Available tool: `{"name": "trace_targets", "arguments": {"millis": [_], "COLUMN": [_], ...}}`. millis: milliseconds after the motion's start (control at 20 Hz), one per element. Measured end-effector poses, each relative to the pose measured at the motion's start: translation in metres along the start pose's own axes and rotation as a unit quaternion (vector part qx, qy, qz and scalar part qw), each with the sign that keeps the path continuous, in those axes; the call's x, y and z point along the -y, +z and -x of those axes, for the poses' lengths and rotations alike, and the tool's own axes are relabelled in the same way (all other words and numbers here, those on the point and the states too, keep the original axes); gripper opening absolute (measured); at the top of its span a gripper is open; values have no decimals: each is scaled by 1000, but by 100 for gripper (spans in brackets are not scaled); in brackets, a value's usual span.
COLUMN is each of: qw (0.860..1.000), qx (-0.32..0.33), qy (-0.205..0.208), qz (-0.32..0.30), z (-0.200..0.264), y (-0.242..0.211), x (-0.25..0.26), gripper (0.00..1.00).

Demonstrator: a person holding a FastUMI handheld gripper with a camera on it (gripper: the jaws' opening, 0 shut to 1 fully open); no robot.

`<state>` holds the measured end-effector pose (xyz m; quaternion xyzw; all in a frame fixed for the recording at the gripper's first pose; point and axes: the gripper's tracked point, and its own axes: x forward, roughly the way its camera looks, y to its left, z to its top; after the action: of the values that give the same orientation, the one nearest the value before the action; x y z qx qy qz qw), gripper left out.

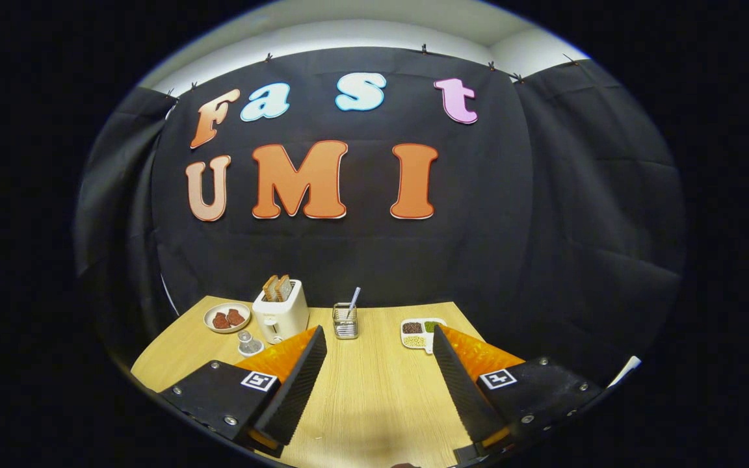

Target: Take the bottle from table, then pour the juice into the cup, finally place the bottle on the coaster

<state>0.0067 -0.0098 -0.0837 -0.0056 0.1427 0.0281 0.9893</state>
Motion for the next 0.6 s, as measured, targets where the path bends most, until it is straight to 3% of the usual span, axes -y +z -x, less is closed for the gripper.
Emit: {"name": "trace_targets", "arguments": {"millis": [600], "qw": [1000], "qx": [-6], "qy": [-15], "qz": [-17], "z": [0], "y": [11], "x": [15], "gripper": [97]}}
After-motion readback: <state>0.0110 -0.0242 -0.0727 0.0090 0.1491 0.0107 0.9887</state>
